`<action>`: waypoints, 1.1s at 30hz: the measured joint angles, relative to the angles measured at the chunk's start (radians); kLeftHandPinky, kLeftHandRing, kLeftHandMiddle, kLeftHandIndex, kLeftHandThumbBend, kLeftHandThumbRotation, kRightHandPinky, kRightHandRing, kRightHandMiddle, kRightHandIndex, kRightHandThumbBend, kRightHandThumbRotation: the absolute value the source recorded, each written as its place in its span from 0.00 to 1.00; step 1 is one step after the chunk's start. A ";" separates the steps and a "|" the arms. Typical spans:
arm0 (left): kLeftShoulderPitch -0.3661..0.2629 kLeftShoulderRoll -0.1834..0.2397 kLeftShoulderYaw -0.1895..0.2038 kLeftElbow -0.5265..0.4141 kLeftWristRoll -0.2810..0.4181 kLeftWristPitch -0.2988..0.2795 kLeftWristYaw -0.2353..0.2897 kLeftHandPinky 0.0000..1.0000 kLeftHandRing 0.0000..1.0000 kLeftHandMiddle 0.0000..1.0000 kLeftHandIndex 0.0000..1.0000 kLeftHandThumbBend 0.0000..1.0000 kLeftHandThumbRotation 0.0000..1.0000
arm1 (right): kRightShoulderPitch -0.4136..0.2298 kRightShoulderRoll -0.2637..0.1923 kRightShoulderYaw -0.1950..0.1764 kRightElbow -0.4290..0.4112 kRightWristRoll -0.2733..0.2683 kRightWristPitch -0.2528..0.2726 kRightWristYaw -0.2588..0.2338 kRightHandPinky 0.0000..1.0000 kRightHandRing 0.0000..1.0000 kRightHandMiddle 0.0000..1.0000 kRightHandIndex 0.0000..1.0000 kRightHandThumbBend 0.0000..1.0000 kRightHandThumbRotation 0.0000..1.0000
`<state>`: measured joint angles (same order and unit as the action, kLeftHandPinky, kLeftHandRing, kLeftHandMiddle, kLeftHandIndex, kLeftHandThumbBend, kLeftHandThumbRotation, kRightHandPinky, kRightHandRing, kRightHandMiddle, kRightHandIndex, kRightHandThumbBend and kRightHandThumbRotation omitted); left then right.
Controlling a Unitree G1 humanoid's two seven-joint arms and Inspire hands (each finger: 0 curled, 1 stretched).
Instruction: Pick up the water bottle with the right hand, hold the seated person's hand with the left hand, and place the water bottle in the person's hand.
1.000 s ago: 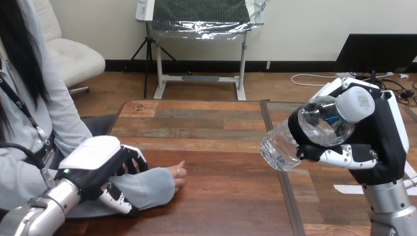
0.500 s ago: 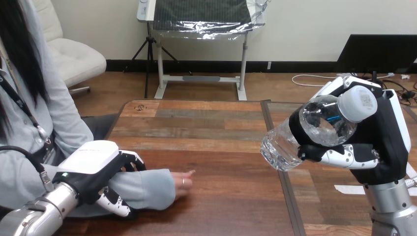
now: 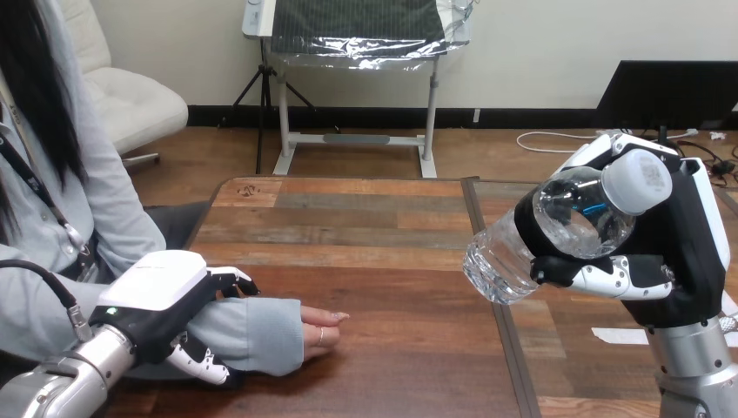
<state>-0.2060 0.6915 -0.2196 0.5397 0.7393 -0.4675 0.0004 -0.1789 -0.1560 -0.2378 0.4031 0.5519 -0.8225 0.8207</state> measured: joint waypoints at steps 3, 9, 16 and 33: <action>0.000 0.000 -0.002 0.000 0.000 0.007 0.001 0.61 0.66 0.70 0.74 1.00 0.22 | 0.000 0.000 0.000 0.000 0.000 0.000 0.002 0.15 0.20 0.29 0.40 0.73 0.00; 0.000 0.000 -0.004 0.000 0.002 0.017 0.006 0.59 0.64 0.69 0.74 1.00 0.21 | 0.000 0.000 -0.001 0.000 0.000 0.000 0.003 0.15 0.21 0.29 0.40 0.73 0.00; 0.000 0.000 -0.008 -0.003 0.005 0.033 0.006 0.57 0.61 0.66 0.70 1.00 0.18 | 0.000 0.000 -0.002 0.000 0.000 0.001 0.003 0.15 0.20 0.28 0.40 0.74 0.00; -0.001 -0.013 -0.020 -0.025 0.004 0.045 0.027 0.37 0.39 0.43 0.45 0.97 0.01 | 0.000 0.000 -0.001 0.000 0.000 0.001 0.003 0.16 0.21 0.28 0.38 0.72 0.00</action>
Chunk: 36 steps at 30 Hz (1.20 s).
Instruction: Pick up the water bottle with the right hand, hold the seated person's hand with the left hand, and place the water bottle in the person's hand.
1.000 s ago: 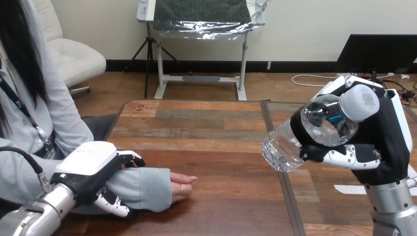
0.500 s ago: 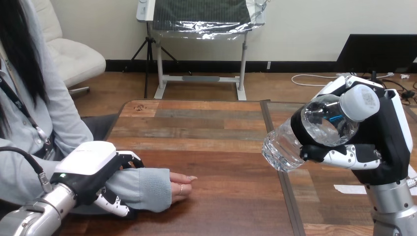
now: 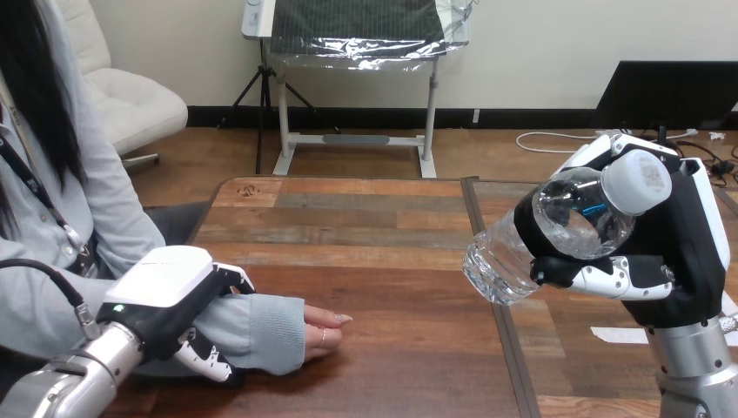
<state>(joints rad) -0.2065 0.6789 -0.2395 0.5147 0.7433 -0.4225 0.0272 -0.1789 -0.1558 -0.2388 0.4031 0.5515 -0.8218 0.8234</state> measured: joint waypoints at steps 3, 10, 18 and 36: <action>0.000 -0.003 -0.002 0.000 0.000 0.000 0.012 0.33 0.36 0.41 0.41 0.97 0.01 | 0.000 0.000 0.001 0.000 0.000 0.000 0.001 0.16 0.21 0.28 0.38 0.72 0.00; 0.001 -0.010 -0.015 0.006 -0.005 -0.002 0.048 0.31 0.34 0.39 0.37 0.90 0.00 | 0.000 0.003 0.009 0.000 -0.022 -0.009 -0.001 0.17 0.22 0.29 0.36 0.74 0.00; 0.011 -0.011 -0.015 0.004 -0.030 -0.009 0.055 0.33 0.36 0.40 0.38 0.86 0.00 | 0.000 0.010 0.027 0.002 -0.058 -0.002 -0.024 0.19 0.24 0.29 0.35 0.75 0.00; 0.041 -0.011 -0.011 -0.019 -0.064 -0.010 0.060 0.32 0.34 0.38 0.37 0.80 0.00 | -0.007 0.043 0.076 0.051 -0.153 0.014 -0.072 0.21 0.27 0.34 0.33 0.74 0.00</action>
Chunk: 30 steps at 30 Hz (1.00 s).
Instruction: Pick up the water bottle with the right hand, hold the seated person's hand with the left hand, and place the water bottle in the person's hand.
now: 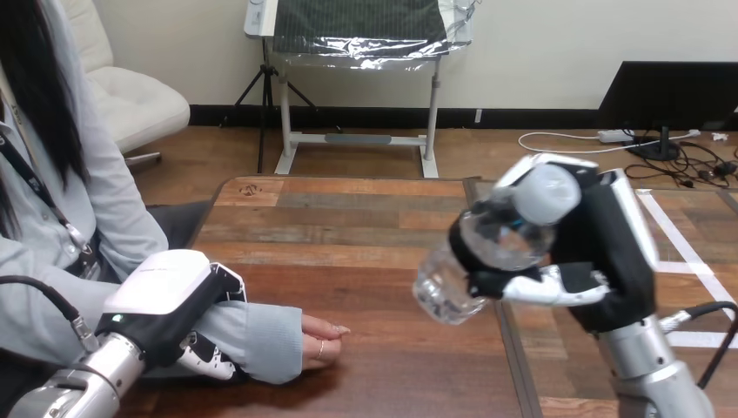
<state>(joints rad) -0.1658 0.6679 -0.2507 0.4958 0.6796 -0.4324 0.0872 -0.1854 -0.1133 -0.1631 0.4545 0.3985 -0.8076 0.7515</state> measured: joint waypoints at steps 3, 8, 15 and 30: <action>0.010 0.000 0.002 -0.018 0.000 0.010 -0.002 0.31 0.34 0.38 0.38 0.80 0.00 | -0.004 0.001 0.006 0.017 -0.006 0.000 -0.001 0.21 0.28 0.34 0.33 0.74 0.00; 0.030 0.000 0.008 -0.049 0.000 0.021 -0.003 0.30 0.33 0.37 0.37 0.80 0.00 | -0.014 0.003 0.012 0.048 -0.015 0.002 -0.002 0.21 0.29 0.35 0.34 0.74 0.00; 0.057 0.000 0.017 -0.090 0.000 0.042 -0.007 0.28 0.31 0.36 0.37 0.79 0.00 | -0.038 0.005 0.015 0.096 -0.034 0.001 -0.011 0.23 0.30 0.36 0.35 0.76 0.00; 0.093 0.000 0.032 -0.162 -0.002 0.055 -0.018 0.29 0.31 0.36 0.38 0.82 0.00 | -0.102 0.017 0.047 0.193 -0.067 0.000 -0.017 0.23 0.29 0.36 0.35 0.75 0.00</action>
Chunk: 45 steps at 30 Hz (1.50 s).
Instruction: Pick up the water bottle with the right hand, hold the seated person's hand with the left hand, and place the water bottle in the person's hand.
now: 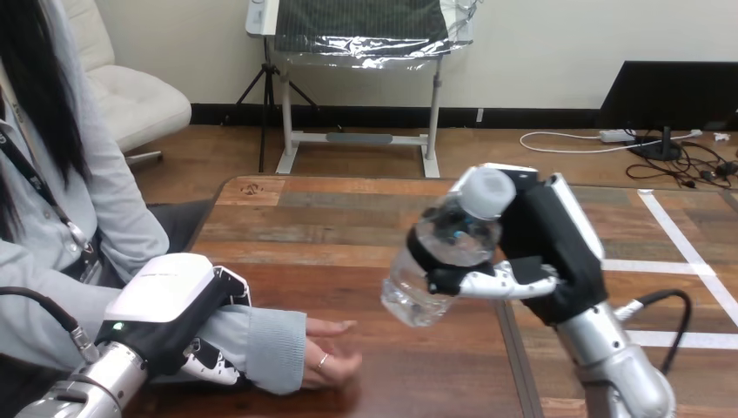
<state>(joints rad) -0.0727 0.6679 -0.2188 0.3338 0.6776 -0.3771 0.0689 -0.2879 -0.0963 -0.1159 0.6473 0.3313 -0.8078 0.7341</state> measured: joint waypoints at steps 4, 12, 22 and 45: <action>0.011 0.000 0.005 -0.023 0.000 0.007 -0.007 0.29 0.32 0.36 0.38 0.82 0.00 | -0.013 0.011 0.006 0.022 -0.020 -0.002 -0.004 0.23 0.29 0.36 0.35 0.76 0.00; 0.032 0.000 0.016 -0.067 -0.002 0.011 -0.020 0.30 0.32 0.36 0.38 0.83 0.00 | -0.037 0.022 0.028 0.079 -0.072 -0.021 -0.019 0.23 0.29 0.35 0.35 0.76 0.00; 0.043 -0.006 0.031 -0.114 -0.004 0.026 -0.037 0.31 0.32 0.37 0.38 0.84 0.00 | -0.060 0.033 0.046 0.151 -0.119 -0.032 -0.032 0.22 0.28 0.35 0.35 0.77 0.00; 0.042 -0.020 0.044 -0.229 -0.015 0.081 -0.103 0.32 0.34 0.39 0.40 0.84 0.00 | -0.087 0.065 0.078 0.261 -0.175 -0.107 -0.048 0.21 0.27 0.35 0.34 0.80 0.00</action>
<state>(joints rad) -0.0305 0.6481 -0.1745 0.1043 0.6622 -0.2960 -0.0342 -0.3752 -0.0317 -0.0376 0.9079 0.1564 -0.9148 0.6866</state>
